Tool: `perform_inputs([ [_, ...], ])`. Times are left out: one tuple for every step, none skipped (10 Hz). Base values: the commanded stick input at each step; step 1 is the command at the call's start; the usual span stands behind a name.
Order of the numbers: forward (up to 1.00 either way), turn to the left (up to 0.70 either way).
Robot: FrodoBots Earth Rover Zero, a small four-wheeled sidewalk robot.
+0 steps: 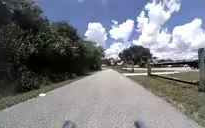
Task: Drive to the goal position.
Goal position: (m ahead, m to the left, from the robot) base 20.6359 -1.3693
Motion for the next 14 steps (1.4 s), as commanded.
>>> perform_inputs([
  [0.5, 0.0],
  [0.5, 0.0],
  [0.5, 0.0],
  [0.5, 0.0],
  [0.5, 0.0],
  [0.5, 0.0],
  [0.5, 0.0],
  [0.5, 0.0],
  [0.5, 0.0],
  [0.5, 0.0],
  [0.5, 0.0],
  [0.5, 0.0],
  [0.5, 0.0],
  [0.5, 0.0],
])
